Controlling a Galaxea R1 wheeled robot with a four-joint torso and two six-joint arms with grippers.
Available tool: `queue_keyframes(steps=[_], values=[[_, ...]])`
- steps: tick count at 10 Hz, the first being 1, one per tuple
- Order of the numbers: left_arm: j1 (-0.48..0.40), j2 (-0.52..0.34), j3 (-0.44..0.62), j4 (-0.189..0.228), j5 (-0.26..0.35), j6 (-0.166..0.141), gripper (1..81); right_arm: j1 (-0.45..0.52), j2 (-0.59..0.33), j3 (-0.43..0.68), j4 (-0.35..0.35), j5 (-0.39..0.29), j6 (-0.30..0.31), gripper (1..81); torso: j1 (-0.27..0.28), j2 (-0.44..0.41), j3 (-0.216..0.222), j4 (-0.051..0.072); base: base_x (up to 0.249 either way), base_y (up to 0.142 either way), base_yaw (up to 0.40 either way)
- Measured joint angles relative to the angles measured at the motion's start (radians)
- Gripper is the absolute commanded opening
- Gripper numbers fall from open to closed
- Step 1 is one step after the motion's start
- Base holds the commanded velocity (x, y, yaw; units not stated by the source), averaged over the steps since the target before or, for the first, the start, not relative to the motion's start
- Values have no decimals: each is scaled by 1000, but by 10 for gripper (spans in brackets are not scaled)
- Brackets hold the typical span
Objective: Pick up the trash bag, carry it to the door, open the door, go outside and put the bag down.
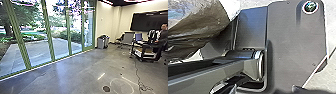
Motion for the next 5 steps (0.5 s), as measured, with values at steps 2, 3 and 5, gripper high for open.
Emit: queue_keyframes(steps=[2,3,5], values=[[0,0,0,0,0,0,10,2,0,0,0,0,0,811,0,0,0,0,135,0,0],[0,-2,0,0,0,0,10,3,0,0,0,0,0,811,0,0,0,0,136,0,0],[0,-3,0,0,-2,0,10,2,0,0,0,0,0,811,0,0,0,0,136,0,0]])
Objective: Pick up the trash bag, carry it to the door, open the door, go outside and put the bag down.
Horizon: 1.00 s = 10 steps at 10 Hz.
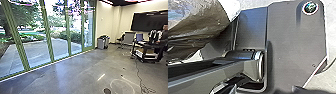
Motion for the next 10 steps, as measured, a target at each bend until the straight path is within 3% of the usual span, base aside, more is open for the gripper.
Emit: queue_keyframes(steps=[10], values=[[0,1,0,9,-4,0,10,0,1,-7,0,0,0,811,0,0,0,0,139,0,0]])
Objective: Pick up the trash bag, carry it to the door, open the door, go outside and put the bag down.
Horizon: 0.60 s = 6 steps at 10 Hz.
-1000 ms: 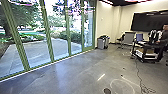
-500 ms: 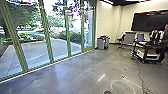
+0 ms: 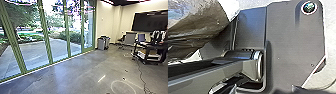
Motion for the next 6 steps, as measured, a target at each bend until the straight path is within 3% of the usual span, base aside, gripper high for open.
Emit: queue_keyframes(steps=[6], values=[[0,2,0,3,-1,0,10,0,2,0,0,0,0,811,0,0,0,0,154,0,0]])
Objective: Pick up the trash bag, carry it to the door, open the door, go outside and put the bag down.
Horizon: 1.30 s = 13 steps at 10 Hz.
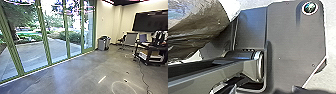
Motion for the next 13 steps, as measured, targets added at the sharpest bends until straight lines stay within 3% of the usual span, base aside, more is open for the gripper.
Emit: queue_keyframes(steps=[13], values=[[0,0,0,0,0,0,10,-5,0,-1,0,1,0,811,-1,0,0,0,175,0,0]])
